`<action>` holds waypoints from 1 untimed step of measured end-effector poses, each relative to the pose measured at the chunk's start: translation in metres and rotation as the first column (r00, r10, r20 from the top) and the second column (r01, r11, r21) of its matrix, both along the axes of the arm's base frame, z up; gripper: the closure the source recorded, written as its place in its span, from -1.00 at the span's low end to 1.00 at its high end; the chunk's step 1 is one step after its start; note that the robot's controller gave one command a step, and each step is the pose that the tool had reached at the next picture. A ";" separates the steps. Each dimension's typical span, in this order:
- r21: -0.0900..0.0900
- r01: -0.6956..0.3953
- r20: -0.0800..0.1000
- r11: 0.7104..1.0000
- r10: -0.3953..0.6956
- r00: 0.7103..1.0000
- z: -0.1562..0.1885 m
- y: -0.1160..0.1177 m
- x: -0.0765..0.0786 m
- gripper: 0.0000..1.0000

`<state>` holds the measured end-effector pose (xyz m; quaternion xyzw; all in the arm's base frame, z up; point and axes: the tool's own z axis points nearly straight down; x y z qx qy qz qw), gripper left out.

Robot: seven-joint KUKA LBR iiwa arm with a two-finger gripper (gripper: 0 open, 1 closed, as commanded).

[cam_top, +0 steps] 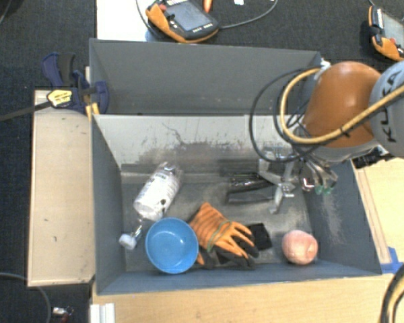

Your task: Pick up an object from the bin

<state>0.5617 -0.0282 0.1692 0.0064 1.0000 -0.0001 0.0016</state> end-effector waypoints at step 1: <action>0.000 -0.062 0.000 0.998 0.062 0.998 -0.098 0.030 -0.063 -1.00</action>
Offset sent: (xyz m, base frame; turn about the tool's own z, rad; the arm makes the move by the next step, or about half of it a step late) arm 0.0261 0.0266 -0.0308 -0.0170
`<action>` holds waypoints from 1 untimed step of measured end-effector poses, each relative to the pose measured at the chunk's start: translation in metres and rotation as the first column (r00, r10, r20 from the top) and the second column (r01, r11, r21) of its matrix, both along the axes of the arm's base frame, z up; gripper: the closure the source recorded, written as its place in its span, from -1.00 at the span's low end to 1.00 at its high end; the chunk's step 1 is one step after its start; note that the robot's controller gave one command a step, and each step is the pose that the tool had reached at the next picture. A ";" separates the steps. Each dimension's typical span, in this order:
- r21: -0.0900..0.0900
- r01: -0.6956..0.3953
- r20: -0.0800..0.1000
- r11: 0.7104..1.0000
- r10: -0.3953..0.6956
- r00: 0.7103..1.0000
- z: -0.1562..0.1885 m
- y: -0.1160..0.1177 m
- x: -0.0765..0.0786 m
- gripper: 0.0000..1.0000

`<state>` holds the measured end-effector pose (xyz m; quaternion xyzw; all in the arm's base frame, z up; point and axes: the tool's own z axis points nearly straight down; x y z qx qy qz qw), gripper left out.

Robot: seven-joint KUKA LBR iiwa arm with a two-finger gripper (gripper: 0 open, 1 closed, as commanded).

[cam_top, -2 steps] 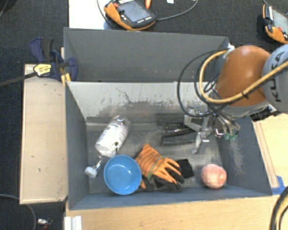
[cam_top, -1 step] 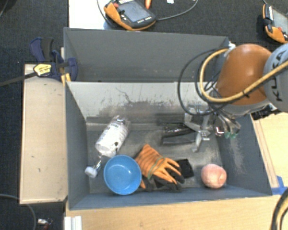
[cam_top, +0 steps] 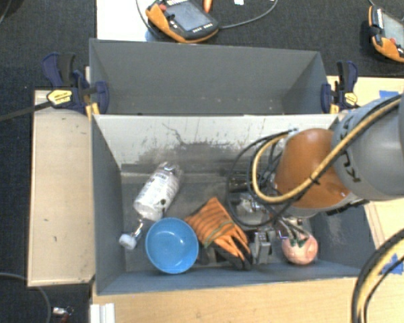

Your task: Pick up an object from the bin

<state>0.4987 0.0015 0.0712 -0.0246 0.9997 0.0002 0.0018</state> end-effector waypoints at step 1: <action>-0.002 0.041 -0.014 0.999 -0.041 0.999 0.064 -0.002 0.083 -1.00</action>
Offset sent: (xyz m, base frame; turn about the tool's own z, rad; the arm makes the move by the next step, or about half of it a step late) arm 0.0127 0.0455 0.0288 0.3706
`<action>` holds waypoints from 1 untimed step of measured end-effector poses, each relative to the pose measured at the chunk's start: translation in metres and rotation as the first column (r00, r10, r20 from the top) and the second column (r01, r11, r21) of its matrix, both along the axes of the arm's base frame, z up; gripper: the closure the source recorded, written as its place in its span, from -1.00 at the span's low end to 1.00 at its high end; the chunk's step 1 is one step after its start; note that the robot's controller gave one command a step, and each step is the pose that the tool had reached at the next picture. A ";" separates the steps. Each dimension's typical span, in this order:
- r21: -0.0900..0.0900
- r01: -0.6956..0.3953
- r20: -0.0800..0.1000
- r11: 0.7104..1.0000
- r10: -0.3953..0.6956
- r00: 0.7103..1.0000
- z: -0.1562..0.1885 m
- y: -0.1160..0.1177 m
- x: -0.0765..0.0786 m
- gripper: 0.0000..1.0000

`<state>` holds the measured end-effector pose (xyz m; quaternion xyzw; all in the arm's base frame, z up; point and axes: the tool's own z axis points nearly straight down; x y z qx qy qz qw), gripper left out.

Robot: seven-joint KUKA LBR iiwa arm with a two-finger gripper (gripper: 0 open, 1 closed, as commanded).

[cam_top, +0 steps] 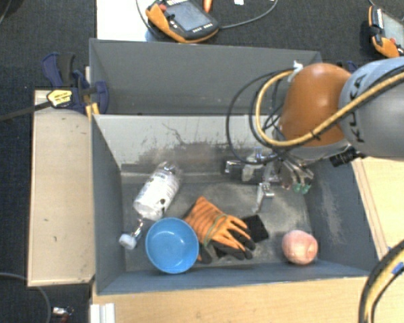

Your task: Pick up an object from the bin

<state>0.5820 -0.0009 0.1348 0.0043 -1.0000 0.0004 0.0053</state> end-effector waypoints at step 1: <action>-0.001 0.323 0.001 0.946 -0.323 0.946 -0.035 0.048 -0.071 -1.00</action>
Offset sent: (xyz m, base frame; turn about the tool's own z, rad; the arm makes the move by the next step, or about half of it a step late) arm -0.0577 0.0042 -0.0648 0.1263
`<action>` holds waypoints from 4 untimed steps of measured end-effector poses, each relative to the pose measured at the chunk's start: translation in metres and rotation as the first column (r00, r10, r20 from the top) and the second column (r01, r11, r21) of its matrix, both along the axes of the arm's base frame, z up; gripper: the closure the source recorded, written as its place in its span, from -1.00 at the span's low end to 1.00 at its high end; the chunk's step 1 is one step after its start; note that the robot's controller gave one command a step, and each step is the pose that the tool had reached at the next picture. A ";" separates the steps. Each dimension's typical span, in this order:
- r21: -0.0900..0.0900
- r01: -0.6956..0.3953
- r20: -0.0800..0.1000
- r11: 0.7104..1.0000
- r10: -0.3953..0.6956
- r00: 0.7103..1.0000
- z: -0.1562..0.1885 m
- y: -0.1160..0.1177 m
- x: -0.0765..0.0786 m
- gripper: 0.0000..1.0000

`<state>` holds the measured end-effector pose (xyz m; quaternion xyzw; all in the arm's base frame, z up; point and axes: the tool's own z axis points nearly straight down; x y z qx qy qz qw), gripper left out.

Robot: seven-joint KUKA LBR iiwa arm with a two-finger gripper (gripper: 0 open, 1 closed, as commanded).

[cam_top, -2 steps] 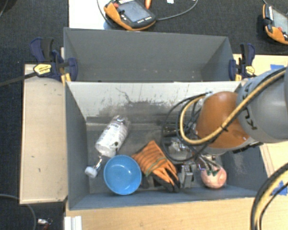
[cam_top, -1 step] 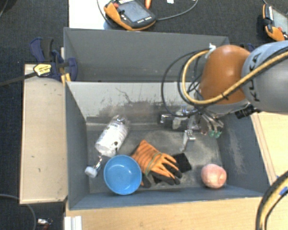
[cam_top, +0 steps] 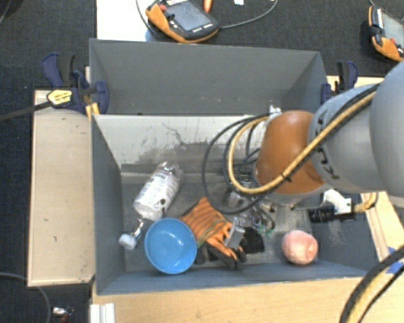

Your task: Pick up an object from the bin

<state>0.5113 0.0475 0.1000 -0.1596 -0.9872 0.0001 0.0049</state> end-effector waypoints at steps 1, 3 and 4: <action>0.006 -0.205 0.007 0.979 0.205 0.979 -0.025 -0.039 0.016 -1.00; 0.001 0.027 0.021 1.000 -0.027 0.999 -0.025 -0.072 -0.005 1.00; 0.002 0.025 0.025 1.000 -0.025 0.999 -0.017 -0.072 -0.004 1.00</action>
Offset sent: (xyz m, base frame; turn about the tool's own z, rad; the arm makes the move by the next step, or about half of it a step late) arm -0.0115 -0.0737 -0.0300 0.0294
